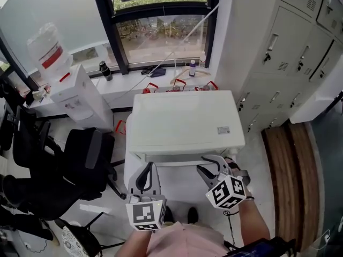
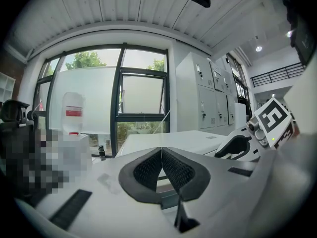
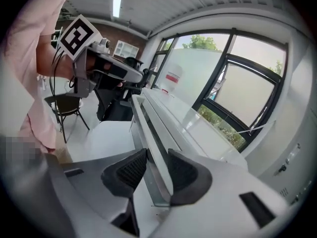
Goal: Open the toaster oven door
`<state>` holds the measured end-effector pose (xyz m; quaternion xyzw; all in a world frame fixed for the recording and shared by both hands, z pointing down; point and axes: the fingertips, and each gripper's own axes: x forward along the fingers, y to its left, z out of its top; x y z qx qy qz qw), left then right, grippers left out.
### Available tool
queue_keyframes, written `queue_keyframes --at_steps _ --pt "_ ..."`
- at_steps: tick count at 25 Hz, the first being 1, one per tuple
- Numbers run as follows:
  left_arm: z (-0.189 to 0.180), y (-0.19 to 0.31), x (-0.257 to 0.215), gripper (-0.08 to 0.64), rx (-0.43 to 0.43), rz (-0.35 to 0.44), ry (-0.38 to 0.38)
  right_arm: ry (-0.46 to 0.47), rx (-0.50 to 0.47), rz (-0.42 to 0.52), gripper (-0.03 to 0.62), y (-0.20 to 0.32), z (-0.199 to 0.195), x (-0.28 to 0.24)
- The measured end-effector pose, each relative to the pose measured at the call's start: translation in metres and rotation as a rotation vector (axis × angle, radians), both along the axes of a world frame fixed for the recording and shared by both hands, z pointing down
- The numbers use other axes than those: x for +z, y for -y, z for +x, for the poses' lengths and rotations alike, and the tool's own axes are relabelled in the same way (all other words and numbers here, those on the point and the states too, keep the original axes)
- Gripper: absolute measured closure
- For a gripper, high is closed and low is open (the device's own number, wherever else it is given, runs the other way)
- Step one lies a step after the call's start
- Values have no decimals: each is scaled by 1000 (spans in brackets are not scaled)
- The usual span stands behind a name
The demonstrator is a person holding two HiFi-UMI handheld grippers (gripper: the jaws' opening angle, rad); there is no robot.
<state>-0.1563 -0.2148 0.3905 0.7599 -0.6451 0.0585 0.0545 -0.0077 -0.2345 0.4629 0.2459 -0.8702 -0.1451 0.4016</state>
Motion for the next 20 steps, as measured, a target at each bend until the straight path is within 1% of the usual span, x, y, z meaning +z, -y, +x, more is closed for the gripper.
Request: queue_keyframes --at_steps 2,4,9,20 --pt "0 0 -1 546 3 2 5 -35 -22 -9 465 -2 -1 1" --pt "0 -1 -2 546 4 3 9 -50 -36 -17 473 -5 -1 2" --pt "-1 -3 1 546 -1 -3 8 -41 -40 -28 478 -17 1 4" --pt "7 -19 11 546 17 -25 20 -65 -59 -48 490 -53 5 16"
